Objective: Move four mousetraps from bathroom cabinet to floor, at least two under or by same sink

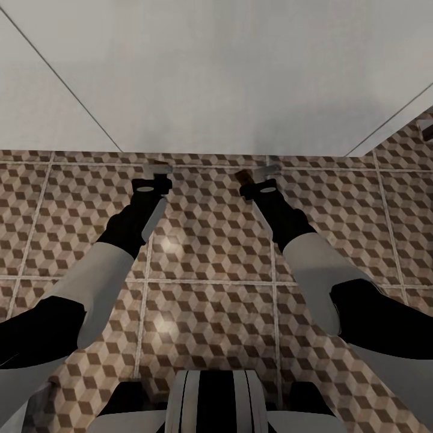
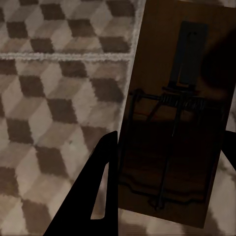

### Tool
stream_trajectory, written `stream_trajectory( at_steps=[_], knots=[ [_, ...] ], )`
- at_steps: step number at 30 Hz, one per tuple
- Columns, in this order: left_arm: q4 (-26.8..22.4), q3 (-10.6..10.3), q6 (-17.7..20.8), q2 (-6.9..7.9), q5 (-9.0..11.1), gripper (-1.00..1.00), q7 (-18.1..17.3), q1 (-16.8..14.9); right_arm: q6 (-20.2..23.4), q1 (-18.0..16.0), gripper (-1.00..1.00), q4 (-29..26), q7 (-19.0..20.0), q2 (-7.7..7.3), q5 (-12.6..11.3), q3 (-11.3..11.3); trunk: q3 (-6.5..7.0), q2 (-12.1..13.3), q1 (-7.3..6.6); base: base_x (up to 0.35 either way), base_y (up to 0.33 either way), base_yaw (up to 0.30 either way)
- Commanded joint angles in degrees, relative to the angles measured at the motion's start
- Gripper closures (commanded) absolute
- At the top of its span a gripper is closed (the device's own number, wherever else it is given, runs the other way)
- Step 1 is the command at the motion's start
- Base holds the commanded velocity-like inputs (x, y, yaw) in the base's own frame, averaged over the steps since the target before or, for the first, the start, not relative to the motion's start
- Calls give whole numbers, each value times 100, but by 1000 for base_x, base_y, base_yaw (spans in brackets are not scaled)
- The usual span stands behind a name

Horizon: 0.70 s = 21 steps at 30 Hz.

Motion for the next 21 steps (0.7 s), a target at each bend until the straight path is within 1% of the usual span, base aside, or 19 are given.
stream_trajectory(
  at_steps=[1, 6, 14, 21],
  knots=[
    [27, -28, 14, 4, 44, 100, 71, -3, -12, -2, 100, 43, -35, 0, 43, 16, -3, -1, -1, 0, 0, 0],
    [127, -28, -7, 4, 50, 100, 65, 22, -91, -2, 100, 117, -35, 0, 42, 16, -3, -1, -1, 0, 0, 0],
    [548, -36, -335, -20, 53, 100, 30, 72, -119, -2, 100, 136, -35, 0, 43, 16, -3, -1, -1, 0, 0, 0],
    [831, -29, -381, -22, 53, 100, 7, 75, -121, -2, 100, 137, -35, 0, 41, 16, -3, -1, -1, 0, 0, 0]
  ],
)
